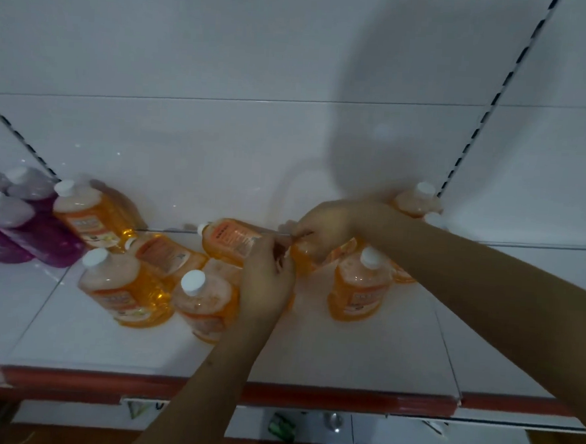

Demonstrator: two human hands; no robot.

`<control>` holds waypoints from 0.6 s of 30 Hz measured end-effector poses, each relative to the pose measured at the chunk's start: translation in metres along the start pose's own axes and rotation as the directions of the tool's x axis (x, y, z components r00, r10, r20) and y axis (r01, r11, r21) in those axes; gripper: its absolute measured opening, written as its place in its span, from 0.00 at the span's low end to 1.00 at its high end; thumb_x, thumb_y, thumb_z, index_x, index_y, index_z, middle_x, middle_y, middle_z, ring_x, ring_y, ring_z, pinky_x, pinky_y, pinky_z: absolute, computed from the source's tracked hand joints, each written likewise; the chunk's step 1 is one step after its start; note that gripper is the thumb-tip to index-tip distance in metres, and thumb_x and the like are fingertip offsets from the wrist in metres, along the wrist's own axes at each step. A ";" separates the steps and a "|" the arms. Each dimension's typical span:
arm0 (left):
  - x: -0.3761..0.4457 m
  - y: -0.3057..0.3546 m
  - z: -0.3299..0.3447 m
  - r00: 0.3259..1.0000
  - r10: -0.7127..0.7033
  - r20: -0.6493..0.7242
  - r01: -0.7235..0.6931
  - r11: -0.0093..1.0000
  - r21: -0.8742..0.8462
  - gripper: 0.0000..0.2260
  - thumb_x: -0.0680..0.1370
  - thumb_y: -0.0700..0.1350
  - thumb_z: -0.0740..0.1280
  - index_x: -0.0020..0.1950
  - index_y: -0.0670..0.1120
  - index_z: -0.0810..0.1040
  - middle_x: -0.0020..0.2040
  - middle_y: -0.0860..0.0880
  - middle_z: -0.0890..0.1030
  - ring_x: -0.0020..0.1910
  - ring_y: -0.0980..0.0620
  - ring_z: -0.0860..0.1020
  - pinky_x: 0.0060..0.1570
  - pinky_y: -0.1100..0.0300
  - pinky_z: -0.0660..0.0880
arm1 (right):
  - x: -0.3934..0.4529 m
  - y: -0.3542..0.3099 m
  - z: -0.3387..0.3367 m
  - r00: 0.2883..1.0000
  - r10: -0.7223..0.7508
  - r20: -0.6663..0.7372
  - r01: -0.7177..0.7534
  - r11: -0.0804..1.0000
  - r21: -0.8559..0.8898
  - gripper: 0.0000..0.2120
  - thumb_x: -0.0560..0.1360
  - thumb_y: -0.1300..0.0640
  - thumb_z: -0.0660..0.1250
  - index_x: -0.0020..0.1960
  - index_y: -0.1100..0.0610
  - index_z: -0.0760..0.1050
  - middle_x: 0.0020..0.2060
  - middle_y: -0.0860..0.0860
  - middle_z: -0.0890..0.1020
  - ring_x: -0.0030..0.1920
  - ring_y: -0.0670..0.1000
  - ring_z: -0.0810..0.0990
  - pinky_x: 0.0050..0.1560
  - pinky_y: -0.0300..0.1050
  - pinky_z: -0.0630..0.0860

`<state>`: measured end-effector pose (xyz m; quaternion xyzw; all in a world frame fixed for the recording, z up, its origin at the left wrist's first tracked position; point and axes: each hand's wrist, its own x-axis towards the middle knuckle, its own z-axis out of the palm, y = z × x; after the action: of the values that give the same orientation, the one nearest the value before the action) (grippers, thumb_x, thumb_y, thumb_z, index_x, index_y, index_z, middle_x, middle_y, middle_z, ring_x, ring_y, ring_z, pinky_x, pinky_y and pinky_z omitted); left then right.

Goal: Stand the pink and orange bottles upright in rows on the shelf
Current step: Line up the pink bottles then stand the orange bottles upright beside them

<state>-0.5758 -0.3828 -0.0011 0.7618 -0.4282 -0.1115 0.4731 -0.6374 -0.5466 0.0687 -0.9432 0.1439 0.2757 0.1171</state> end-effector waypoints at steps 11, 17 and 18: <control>0.003 0.008 0.007 0.993 -0.120 -0.003 0.120 0.992 -0.030 0.25 0.77 0.41 0.68 0.73 0.45 0.67 0.68 0.48 0.72 0.66 0.53 0.71 0.58 0.62 0.68 | -0.003 0.025 -0.014 0.954 0.001 -0.299 -0.007 1.000 -0.018 0.17 0.73 0.48 0.71 0.58 0.52 0.75 0.47 0.47 0.78 0.49 0.51 0.78 0.51 0.49 0.77; 0.030 0.037 0.030 0.932 -0.188 0.311 0.206 0.978 -0.024 0.25 0.76 0.47 0.72 0.70 0.44 0.68 0.61 0.47 0.78 0.59 0.47 0.78 0.53 0.56 0.73 | -0.047 0.047 -0.024 0.886 0.138 -0.442 -0.108 0.990 0.093 0.19 0.66 0.52 0.77 0.52 0.56 0.75 0.44 0.51 0.78 0.43 0.51 0.76 0.43 0.46 0.72; 0.037 0.042 0.034 0.917 -0.199 0.345 0.206 0.978 0.018 0.18 0.77 0.47 0.71 0.64 0.45 0.72 0.55 0.48 0.79 0.53 0.48 0.79 0.51 0.56 0.74 | -0.048 0.048 -0.023 0.876 0.147 -0.459 -0.111 0.988 0.105 0.18 0.66 0.52 0.77 0.52 0.56 0.75 0.43 0.51 0.78 0.43 0.51 0.76 0.42 0.45 0.72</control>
<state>-0.5955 -0.4399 0.0239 0.7661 -0.4222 -0.2958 0.3838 -0.6815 -0.5878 0.1072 -0.9649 0.2406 0.0432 0.0959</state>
